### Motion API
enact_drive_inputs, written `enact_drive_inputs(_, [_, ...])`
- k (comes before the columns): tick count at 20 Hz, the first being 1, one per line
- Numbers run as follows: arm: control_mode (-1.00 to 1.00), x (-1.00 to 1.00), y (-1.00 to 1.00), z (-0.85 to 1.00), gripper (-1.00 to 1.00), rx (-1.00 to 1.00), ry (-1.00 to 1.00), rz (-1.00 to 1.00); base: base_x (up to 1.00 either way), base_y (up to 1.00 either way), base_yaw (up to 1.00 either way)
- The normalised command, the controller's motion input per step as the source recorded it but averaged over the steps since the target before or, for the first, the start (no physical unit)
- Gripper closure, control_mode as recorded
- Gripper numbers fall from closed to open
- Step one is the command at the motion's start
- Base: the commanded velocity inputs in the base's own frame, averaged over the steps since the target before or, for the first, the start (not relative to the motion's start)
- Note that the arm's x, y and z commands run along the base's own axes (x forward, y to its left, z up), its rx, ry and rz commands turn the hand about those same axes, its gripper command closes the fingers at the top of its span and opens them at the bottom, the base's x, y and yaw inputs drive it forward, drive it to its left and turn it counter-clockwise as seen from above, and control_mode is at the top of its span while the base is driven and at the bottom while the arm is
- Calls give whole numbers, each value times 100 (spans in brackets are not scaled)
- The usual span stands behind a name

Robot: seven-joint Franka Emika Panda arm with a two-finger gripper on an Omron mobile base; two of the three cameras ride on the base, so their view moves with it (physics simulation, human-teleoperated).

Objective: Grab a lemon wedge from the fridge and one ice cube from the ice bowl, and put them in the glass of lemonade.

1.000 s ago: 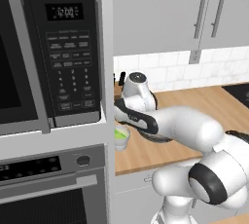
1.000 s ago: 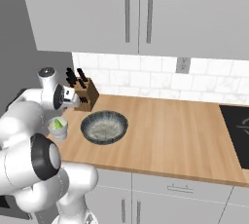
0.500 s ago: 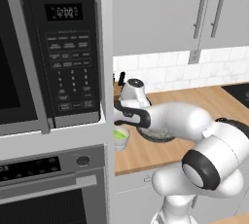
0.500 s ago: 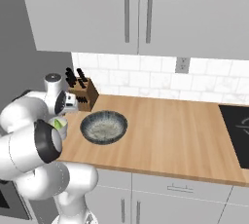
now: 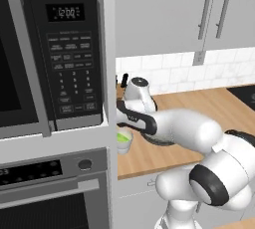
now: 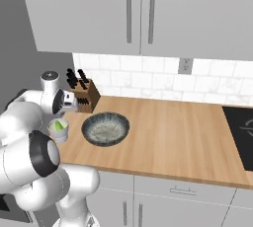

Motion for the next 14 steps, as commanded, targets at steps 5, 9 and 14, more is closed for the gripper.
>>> enact_drive_inputs(5, [-100, 4, 9, -33, 100, -1, 0, 0, 0, 0, 0])
enact_drive_inputs(9, [-100, -15, 1, -27, 100, -1, 2, 0, 0, 0, 0])
enact_drive_inputs(14, [-100, -20, 0, -5, 100, 0, 0, 0, 0, 0, 0])
